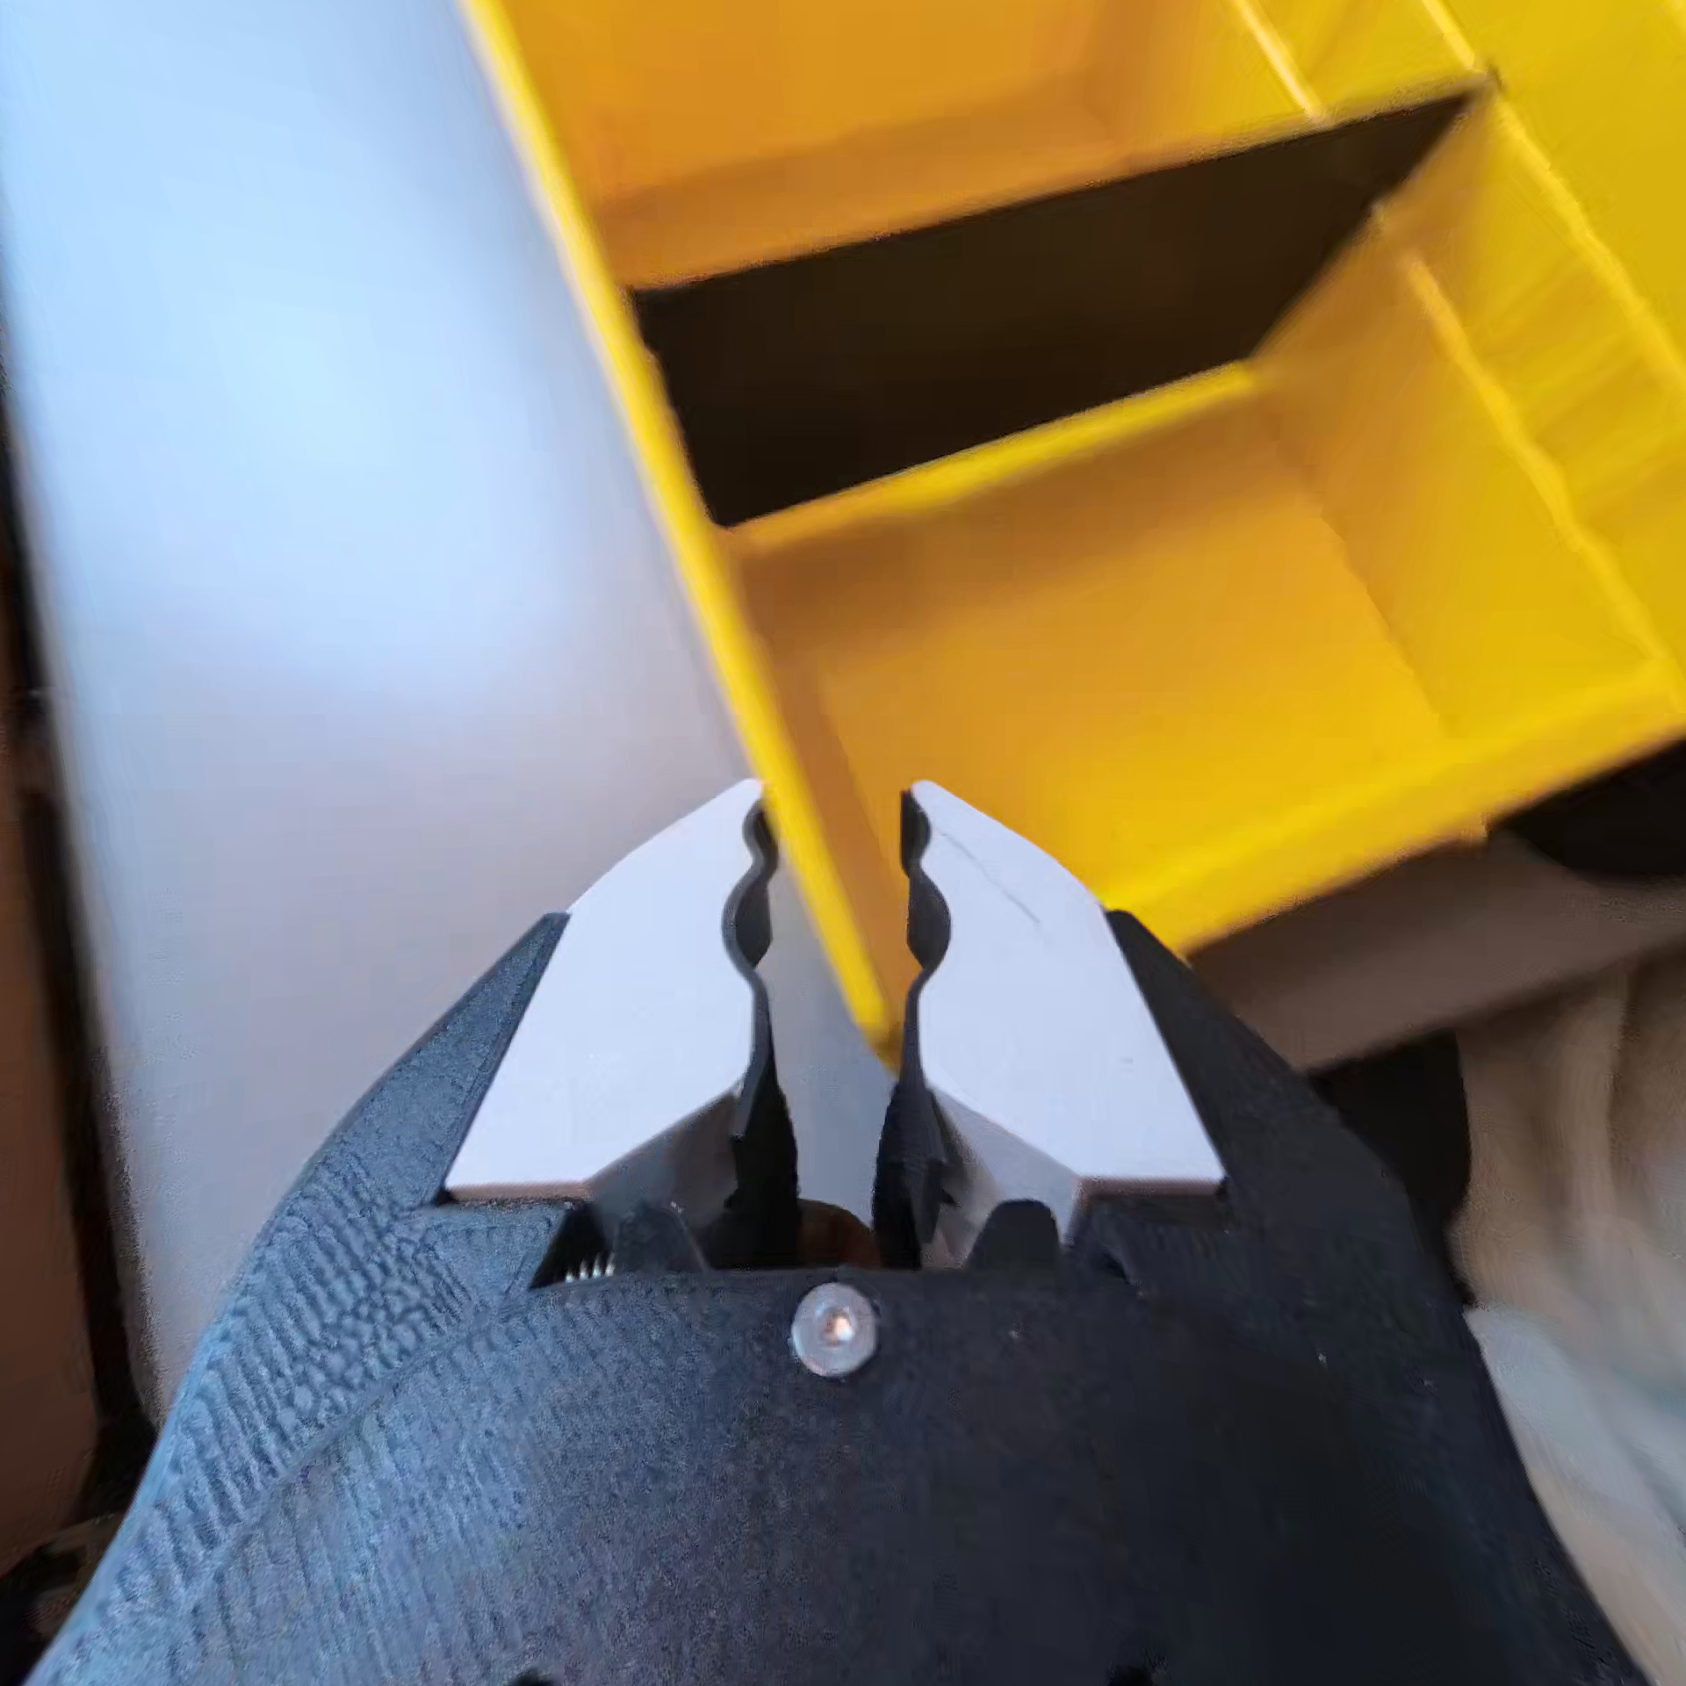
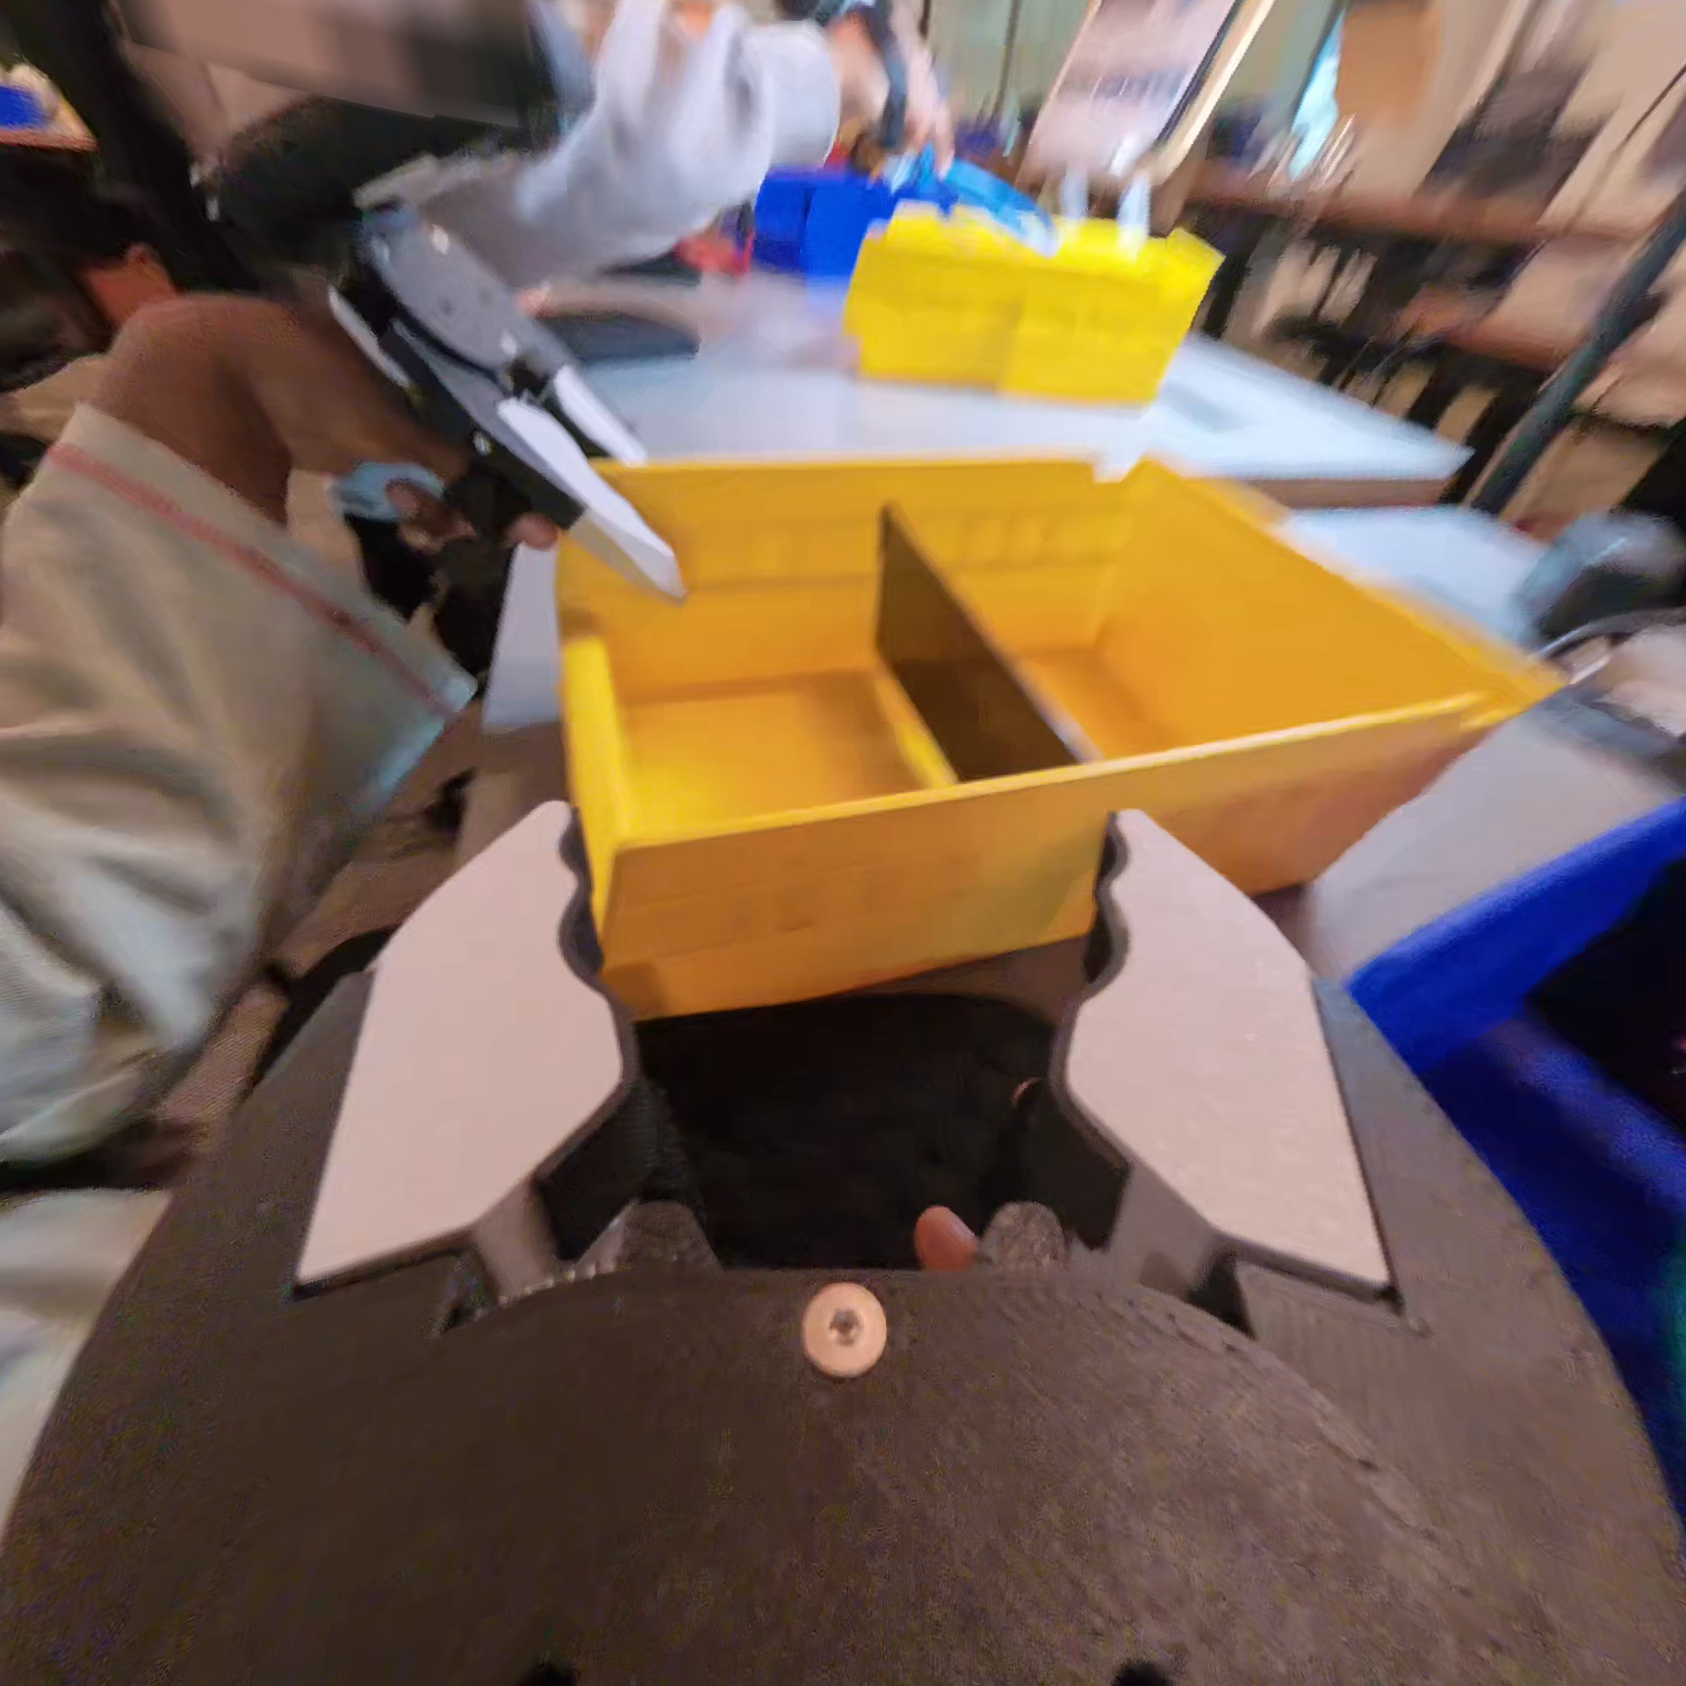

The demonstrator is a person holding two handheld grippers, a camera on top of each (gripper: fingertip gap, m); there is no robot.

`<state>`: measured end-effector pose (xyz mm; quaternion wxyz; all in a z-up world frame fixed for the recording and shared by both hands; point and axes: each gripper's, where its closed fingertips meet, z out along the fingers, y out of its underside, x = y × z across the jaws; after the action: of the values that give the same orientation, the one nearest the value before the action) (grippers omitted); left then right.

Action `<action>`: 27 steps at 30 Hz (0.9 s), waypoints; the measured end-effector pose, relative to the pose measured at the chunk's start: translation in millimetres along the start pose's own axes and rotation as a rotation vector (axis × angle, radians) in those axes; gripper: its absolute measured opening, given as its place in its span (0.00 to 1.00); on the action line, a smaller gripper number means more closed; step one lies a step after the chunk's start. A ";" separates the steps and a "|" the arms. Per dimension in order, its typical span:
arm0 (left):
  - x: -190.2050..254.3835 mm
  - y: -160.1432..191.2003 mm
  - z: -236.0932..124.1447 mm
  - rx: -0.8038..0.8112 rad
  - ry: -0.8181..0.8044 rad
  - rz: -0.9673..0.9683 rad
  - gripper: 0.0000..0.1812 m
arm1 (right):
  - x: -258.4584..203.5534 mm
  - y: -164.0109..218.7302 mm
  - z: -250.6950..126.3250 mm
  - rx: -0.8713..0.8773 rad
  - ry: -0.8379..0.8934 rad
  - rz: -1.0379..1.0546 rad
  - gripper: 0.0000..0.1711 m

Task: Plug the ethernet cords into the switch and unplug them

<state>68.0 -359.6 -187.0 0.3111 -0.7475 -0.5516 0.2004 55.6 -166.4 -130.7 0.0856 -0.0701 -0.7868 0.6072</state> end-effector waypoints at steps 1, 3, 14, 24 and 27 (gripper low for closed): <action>1.7 5.2 -0.1 -0.031 -0.013 0.049 0.16 | -7.6 8.5 3.5 -0.061 -0.013 0.031 0.66; -13.1 -0.6 0.1 -0.018 -0.131 0.065 0.24 | -11.6 17.2 6.8 -0.119 0.014 0.047 0.67; -23.9 -22.4 9.3 -0.007 -0.246 -0.070 0.06 | -24.4 21.5 18.9 -0.205 0.096 -0.211 0.19; -6.3 -114.8 -76.7 0.581 -0.441 -0.035 0.03 | -7.2 -58.3 -20.0 0.149 0.424 -0.632 0.09; 24.1 -146.5 -76.8 0.700 -0.427 0.006 0.03 | 9.4 -75.5 -56.3 0.191 0.563 -0.695 0.08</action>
<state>22.3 -326.5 -29.6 0.4247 -0.5398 -0.5001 0.5274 58.3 -130.3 -43.3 0.5008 0.0439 -0.6503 0.5695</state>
